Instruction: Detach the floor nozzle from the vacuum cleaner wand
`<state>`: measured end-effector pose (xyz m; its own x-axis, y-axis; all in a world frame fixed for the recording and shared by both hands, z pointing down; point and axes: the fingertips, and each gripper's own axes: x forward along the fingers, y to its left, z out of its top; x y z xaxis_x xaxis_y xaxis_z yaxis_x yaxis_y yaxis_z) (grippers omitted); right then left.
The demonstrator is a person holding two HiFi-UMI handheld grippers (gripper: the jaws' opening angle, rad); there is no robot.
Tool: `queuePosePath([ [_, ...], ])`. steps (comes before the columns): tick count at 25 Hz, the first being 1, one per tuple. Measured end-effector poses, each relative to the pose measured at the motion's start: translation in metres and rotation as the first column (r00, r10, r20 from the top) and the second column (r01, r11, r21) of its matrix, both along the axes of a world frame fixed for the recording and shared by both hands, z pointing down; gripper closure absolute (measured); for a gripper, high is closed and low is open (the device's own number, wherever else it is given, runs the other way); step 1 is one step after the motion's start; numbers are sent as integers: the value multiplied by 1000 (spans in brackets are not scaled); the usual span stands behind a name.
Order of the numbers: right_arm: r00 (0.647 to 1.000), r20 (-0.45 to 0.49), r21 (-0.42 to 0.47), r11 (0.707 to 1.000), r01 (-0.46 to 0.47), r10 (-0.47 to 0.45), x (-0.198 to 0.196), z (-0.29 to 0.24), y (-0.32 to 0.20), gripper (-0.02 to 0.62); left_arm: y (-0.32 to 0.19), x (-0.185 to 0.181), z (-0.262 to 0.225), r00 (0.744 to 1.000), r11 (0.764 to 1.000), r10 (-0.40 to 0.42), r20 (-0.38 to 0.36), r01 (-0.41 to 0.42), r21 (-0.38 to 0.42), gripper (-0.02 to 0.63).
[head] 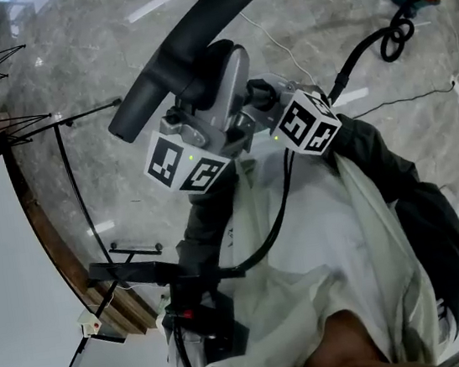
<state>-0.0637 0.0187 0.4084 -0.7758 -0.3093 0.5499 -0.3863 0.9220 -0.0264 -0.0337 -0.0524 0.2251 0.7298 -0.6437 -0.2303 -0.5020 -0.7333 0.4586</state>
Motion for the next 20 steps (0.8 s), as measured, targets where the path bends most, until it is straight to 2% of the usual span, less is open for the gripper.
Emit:
queuePosePath([
  [1, 997, 34, -21, 997, 69, -68, -1, -5, 8, 555, 9, 5, -8, 998, 997, 62, -20, -61, 56, 533],
  [3, 972, 96, -52, 974, 219, -214, 0, -17, 24, 555, 31, 14, -27, 978, 963, 199, -54, -185, 196, 529],
  [5, 923, 144, -93, 924, 371, -357, 4, -26, 42, 554, 53, 19, -37, 950, 915, 306, -65, -275, 295, 528],
  [6, 893, 167, -124, 890, 440, -418, 7, -28, 50, 554, 58, 21, -39, 940, 901, 335, -68, -299, 316, 528],
  [7, 865, 189, -159, 854, 494, -465, 10, -29, 57, 554, 59, 22, -39, 936, 898, 344, -76, -304, 319, 528],
  [8, 845, 209, -194, 826, 529, -492, 11, -28, 60, 554, 55, 22, -37, 938, 906, 334, -89, -293, 307, 528],
  [9, 838, 222, -221, 812, 541, -498, 11, -25, 61, 554, 49, 21, -33, 946, 921, 309, -101, -271, 280, 528],
  [10, 845, 227, -238, 814, 530, -484, 9, -21, 59, 555, 41, 18, -27, 956, 939, 275, -106, -243, 243, 528],
  [11, 862, 224, -244, 830, 502, -455, 7, -17, 56, 557, 34, 16, -20, 967, 956, 235, -102, -211, 202, 529],
  [13, 909, 200, -230, 884, 407, -366, 2, -9, 48, 557, 24, 14, -8, 985, 981, 159, -73, -150, 125, 529],
  [15, 961, 144, -187, 948, 259, -235, 0, -3, 37, 557, 16, 13, 1, 994, 994, 99, -39, -97, 49, 531],
  [17, 996, 55, -105, 992, 71, -65, 1, 2, 20, 558, 8, 7, 8, 999, 999, 40, -18, -40, -20, 534],
  [18, 1000, 7, -51, 998, -22, 22, 3, 5, 11, 558, 4, 4, 10, 1000, 999, 9, -12, -9, -45, 535],
  [20, 986, -69, 45, 988, -148, 151, 7, 7, -2, 557, 0, -5, 12, 999, 996, -47, -7, 47, -75, 535],
])
